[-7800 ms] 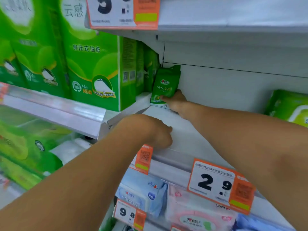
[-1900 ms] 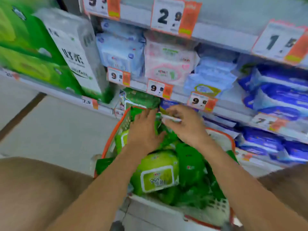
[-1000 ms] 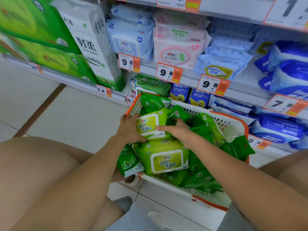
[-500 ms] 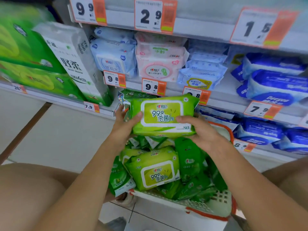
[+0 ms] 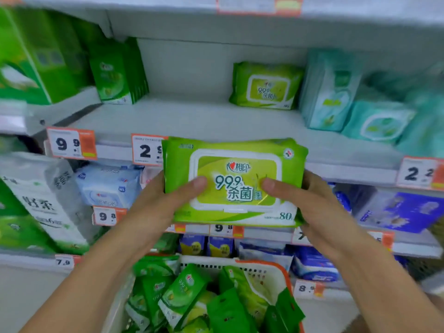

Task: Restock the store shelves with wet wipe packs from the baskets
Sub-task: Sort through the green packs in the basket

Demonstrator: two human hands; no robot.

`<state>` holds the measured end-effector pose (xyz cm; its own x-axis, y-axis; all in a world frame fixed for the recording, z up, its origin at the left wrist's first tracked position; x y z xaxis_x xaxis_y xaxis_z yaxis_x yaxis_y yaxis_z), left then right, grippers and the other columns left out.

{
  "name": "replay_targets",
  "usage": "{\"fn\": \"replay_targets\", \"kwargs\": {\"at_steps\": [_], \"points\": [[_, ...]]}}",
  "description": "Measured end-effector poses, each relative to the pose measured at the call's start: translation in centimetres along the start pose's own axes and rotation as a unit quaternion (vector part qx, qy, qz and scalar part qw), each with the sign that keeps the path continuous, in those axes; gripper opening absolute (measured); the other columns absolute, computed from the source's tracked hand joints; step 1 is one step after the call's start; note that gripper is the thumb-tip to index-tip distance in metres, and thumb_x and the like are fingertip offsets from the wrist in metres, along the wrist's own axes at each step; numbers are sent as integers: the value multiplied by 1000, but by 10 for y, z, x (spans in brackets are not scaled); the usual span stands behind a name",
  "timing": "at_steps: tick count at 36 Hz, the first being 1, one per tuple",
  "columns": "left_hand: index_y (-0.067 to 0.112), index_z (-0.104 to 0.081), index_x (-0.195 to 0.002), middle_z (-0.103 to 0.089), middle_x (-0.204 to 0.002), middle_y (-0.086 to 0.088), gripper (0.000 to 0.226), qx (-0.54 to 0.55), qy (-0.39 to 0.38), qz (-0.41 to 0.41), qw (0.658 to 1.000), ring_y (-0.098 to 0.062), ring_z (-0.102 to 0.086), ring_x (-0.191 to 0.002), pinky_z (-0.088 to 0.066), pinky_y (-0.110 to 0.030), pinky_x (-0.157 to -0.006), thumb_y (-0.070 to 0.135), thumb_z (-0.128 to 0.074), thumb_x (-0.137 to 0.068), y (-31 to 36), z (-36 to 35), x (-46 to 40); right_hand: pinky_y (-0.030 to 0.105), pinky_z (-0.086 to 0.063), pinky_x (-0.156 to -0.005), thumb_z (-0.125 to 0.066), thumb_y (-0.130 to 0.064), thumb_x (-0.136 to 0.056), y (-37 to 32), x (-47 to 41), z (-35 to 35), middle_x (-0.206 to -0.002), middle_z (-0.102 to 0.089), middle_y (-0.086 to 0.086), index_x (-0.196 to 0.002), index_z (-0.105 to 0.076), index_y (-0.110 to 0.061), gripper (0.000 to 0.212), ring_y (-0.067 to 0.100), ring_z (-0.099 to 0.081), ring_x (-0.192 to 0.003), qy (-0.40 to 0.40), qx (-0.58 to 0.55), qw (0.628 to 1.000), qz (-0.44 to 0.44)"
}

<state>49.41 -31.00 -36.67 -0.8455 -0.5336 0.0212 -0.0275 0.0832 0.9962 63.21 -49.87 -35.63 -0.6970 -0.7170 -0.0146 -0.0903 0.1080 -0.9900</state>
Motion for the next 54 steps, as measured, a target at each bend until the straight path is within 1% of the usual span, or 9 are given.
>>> {"fn": "replay_targets", "kwargs": {"at_steps": [7,12,15,23,38,44,47,50,54], "points": [[23,-58,-129,-74,-112,7,71,-137,-50,-134,980,-12,-71,-102,-57,-30,-85,31,-86,-64,84,-30,-109,41,-57,-91,-84,-30,-57,-84,-90,37,-113,-75,5,-120,-64,-14,68,24,-72,-105,35,91,986,133],[13,-50,-137,-68,-112,7,65,-217,-16,-117,969,5,-67,-89,-56,-18,-79,8,-80,-80,64,-45,-195,44,-55,-97,-85,-7,-74,-69,-172,74,-117,-73,4,-129,-60,-7,61,19,-71,-106,64,219,968,101],[15,-39,-146,-60,-132,-3,65,-286,-3,-99,953,-19,-59,-118,-47,-34,-103,15,-71,-90,50,-55,-226,41,-55,-97,-83,-8,-79,-47,-206,86,-116,-72,3,-128,-61,-8,54,17,-70,-104,111,254,958,74],[23,-16,-157,-41,-151,-8,73,-450,-5,-25,893,-34,-45,-132,-38,-43,-111,32,-58,-98,45,-81,-283,33,-47,-87,-74,-36,-88,-27,-245,100,-123,-63,14,-125,-56,-3,53,33,-58,-115,236,434,869,6],[16,-29,-155,-30,-160,-8,64,-537,-42,3,842,-27,-33,-144,-28,-29,-111,53,-34,-103,56,-79,-242,28,-37,-76,-58,-35,-100,-56,-195,70,-117,-60,18,-114,-60,0,37,28,-55,-100,175,500,847,-55],[14,-70,-107,-70,-110,-2,32,-453,121,-320,823,-20,-63,-105,-48,-30,-88,40,-58,-92,6,-39,-122,19,-51,-70,-60,-23,-92,-10,-78,-1,-86,-68,-3,-103,-69,-7,21,4,-63,-78,228,350,853,313],[3,-68,-113,-63,-126,-14,25,-398,118,-398,818,-26,-56,-123,-43,-35,-105,11,-61,-90,-67,-22,-51,19,-51,-66,-60,-16,-91,90,-34,-39,-75,-64,-11,-89,-67,-9,10,-1,-61,-69,192,289,902,258],[3,-61,-128,-54,-142,-14,41,-406,88,-315,854,-27,-46,-136,-36,-40,-115,8,-63,-88,-142,-7,5,40,-57,-73,-66,-27,-83,197,6,-56,-87,-72,-5,-96,-68,-15,18,9,-68,-76,143,285,945,68],[17,-57,-133,-56,-139,-3,48,-481,30,-36,875,-23,-51,-129,-44,-40,-106,30,-67,-88,-217,23,64,35,-54,-84,-80,-29,-78,273,45,-59,-103,-69,-1,-110,-65,-16,38,16,-65,-94,34,386,920,-61]]}}
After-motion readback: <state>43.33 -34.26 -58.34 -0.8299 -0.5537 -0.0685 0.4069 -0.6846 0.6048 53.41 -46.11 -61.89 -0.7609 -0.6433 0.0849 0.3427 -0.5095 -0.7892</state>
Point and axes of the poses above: each hand's wrist, its own x-axis away from the middle knuckle, its own z-axis out of the back of the hand, y = z × x, the point moved 1 cm from there along -x, towards the middle knuckle
